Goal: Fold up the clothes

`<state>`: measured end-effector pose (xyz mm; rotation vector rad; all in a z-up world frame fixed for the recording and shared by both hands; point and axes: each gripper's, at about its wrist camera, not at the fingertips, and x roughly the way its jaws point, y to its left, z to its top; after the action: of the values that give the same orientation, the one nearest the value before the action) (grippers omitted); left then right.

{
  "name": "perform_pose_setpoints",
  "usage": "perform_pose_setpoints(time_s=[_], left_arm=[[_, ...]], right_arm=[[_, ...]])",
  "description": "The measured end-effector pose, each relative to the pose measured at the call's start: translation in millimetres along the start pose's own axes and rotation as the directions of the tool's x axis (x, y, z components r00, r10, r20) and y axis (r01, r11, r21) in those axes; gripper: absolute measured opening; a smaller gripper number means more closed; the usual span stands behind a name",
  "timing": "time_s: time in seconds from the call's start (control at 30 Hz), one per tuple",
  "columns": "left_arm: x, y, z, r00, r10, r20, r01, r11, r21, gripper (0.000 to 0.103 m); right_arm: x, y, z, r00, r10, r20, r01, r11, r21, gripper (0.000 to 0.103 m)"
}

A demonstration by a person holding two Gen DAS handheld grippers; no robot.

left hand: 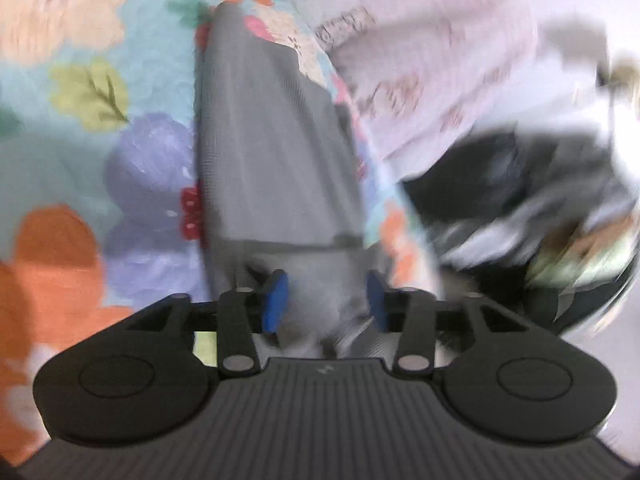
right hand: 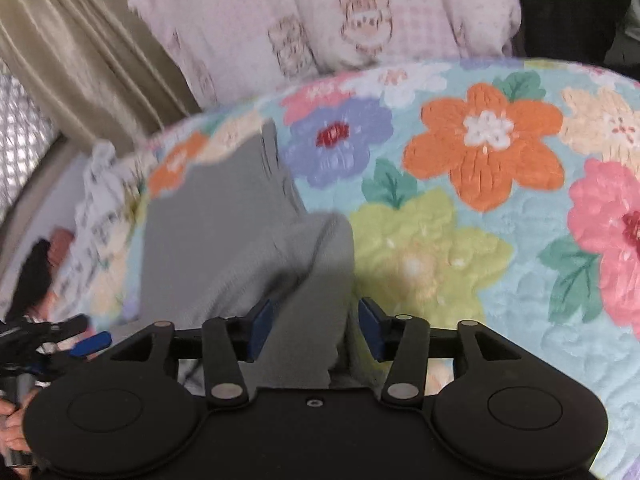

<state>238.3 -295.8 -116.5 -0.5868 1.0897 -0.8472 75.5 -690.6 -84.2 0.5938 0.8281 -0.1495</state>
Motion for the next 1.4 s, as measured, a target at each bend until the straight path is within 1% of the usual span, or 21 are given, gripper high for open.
perform_pose_setpoints(time_s=[0.07, 0.13, 0.2, 0.27, 0.3, 0.4, 0.43, 0.57, 0.63, 0.67, 0.7, 0.73, 0.83, 0.9, 0.97, 1.0, 1.03, 1.13, 1.23, 1.33, 1.4], left_arm=[[-2.8, -19.1, -10.9, 0.995, 0.102, 0.009, -0.102, 0.982, 0.156, 0.049], [-4.2, -32.9, -25.4, 0.989, 0.149, 0.024, -0.149, 0.944, 0.295, 0.054], [-2.2, -41.1, -41.2, 0.983, 0.180, 0.028, -0.175, 0.890, 0.421, 0.062], [7.0, -49.7, -55.6, 0.973, 0.229, 0.028, -0.208, 0.819, 0.535, 0.074], [14.9, -51.3, -61.4, 0.961, 0.275, 0.019, -0.234, 0.780, 0.580, 0.077], [42.7, -54.3, -74.3, 0.902, 0.429, 0.053, -0.344, 0.638, 0.689, 0.077], [46.8, -55.1, -73.8, 0.895, 0.440, 0.070, -0.359, 0.621, 0.696, 0.077], [50.2, -59.8, -59.8, 0.882, 0.446, 0.153, -0.425, 0.609, 0.670, 0.074], [51.2, -63.3, -49.5, 0.874, 0.442, 0.205, -0.455, 0.592, 0.665, 0.062], [52.0, -65.0, -44.5, 0.870, 0.439, 0.227, -0.467, 0.585, 0.663, 0.033], [53.0, -66.7, -39.1, 0.868, 0.435, 0.238, -0.473, 0.582, 0.661, 0.012], [54.0, -65.9, -30.6, 0.875, 0.427, 0.229, -0.465, 0.607, 0.645, 0.011], [56.5, -50.9, 6.8, 0.905, 0.384, 0.183, -0.421, 0.748, 0.514, 0.006], [58.2, -41.0, 31.7, 0.923, 0.350, 0.157, -0.383, 0.825, 0.414, 0.006], [60.0, -23.4, 50.6, 0.929, 0.335, 0.157, -0.368, 0.882, 0.295, 0.006], [60.9, -12.9, 58.9, 0.929, 0.333, 0.161, -0.364, 0.902, 0.231, 0.006], [59.9, -5.5, 63.4, 0.930, 0.327, 0.167, -0.355, 0.916, 0.186, 0.006], [47.3, 0.9, 58.9, 0.939, 0.285, 0.192, -0.316, 0.935, 0.159, 0.013], [37.3, -10.0, 41.3, 0.940, 0.289, 0.183, -0.329, 0.911, 0.250, 0.042], [27.1, -20.1, 15.7, 0.952, 0.275, 0.138, -0.304, 0.904, 0.299, 0.044], [20.0, -26.3, -3.7, 0.965, 0.244, 0.099, -0.263, 0.914, 0.310, 0.044]], right_arm=[[13.5, -3.3, -3.0, 0.999, -0.016, -0.038, 0.016, 1.000, 0.003, 0.056], [25.3, -4.9, -3.1, 0.999, -0.016, -0.042, 0.016, 1.000, 0.002, 0.056], [35.7, -6.0, -1.1, 0.999, 0.026, -0.029, -0.026, 1.000, -0.010, 0.056], [46.0, -4.6, 0.8, 0.999, 0.044, -0.020, -0.044, 0.999, -0.030, 0.056], [51.0, -3.1, 1.5, 0.999, 0.042, -0.013, -0.043, 0.998, -0.042, 0.056], [60.6, 2.5, 0.3, 0.998, 0.051, 0.021, -0.049, 0.996, -0.069, 0.057], [62.4, 5.4, -0.2, 0.998, 0.054, 0.031, -0.051, 0.995, -0.089, 0.058], [62.3, 15.5, -0.4, 0.993, 0.080, 0.090, -0.063, 0.982, -0.179, 0.055], [61.0, 20.2, -0.1, 0.988, 0.098, 0.122, -0.069, 0.972, -0.225, 0.040], [60.3, 22.5, 0.0, 0.985, 0.108, 0.138, -0.071, 0.966, -0.247, 0.029], [58.4, 24.0, 1.2, 0.981, 0.121, 0.149, -0.080, 0.963, -0.259, 0.026], [56.3, 25.3, 2.5, 0.978, 0.135, 0.160, -0.089, 0.959, -0.269, 0.024], [50.6, 33.3, 4.4, 0.971, 0.151, 0.184, -0.091, 0.950, -0.299, 0.023], [50.2, 36.0, 6.5, 0.972, 0.146, 0.182, -0.087, 0.951, -0.296, 0.023], [56.0, 32.8, 10.2, 0.979, 0.126, 0.162, -0.083, 0.964, -0.251, 0.024], [59.4, 29.5, 11.7, 0.981, 0.123, 0.151, -0.087, 0.970, -0.227, 0.028], [64.0, 23.5, 12.9, 0.982, 0.124, 0.141, -0.097, 0.978, -0.185, 0.030], [77.3, 1.5, 15.0, 0.984, 0.145, 0.103, -0.142, 0.989, -0.035, 0.032], [84.0, -21.8, 16.5, 0.973, 0.218, 0.082, -0.226, 0.967, 0.114, 0.032], [82.1, -30.4, 17.4, 0.964, 0.253, 0.078, -0.264, 0.946, 0.189, 0.034], [76.2, -26.4, 16.6, 0.966, 0.245, 0.082, -0.257, 0.950, 0.179, 0.036]])
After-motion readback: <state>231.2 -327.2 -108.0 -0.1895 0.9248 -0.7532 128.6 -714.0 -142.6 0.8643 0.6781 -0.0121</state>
